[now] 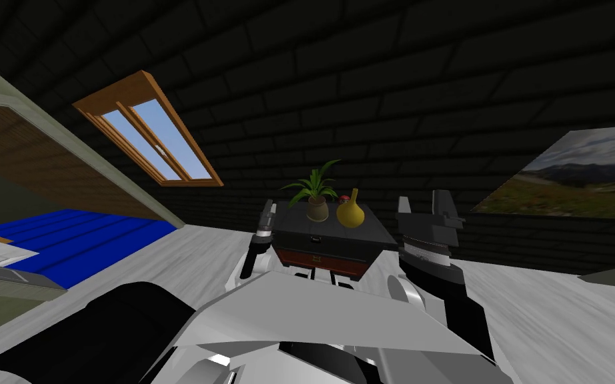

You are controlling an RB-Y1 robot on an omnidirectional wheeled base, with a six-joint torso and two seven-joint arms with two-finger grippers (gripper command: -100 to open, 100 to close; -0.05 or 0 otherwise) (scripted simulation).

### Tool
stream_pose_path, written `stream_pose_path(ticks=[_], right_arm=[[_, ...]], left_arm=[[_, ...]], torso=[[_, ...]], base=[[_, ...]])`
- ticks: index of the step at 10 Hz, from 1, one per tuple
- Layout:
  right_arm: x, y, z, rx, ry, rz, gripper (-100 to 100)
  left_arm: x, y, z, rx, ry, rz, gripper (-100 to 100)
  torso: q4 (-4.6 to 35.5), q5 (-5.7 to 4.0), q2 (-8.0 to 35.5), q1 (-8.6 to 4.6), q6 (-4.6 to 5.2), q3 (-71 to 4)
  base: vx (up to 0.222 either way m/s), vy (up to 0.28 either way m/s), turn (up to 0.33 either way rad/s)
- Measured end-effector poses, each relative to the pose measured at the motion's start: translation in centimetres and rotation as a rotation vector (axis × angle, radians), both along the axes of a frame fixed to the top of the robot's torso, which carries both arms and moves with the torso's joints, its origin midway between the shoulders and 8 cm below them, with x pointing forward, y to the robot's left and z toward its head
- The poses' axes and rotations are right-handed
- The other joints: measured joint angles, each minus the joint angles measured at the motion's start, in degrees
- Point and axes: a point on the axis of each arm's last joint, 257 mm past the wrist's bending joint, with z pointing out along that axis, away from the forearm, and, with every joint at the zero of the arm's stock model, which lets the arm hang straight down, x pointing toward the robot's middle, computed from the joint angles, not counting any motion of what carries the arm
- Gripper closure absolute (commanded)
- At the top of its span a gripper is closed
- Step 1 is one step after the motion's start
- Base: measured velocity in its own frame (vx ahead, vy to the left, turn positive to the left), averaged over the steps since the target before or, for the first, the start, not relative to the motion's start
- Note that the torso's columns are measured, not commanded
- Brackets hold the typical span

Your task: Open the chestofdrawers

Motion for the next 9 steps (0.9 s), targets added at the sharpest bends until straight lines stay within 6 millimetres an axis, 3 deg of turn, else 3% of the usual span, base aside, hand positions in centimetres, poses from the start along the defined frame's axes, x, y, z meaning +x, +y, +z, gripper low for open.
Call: stream_pose_path(ticks=[9], right_arm=[[0.0,0.0,0.0,0.000,0.000,0.000,0]], left_arm=[[1.6,0.5,-5.8,0.017,0.057,-0.002,-100]], torso=[[0.00,0.03,0.01,0.06,0.00,0.01]], base=[[0.008,-0.040,0.010]])
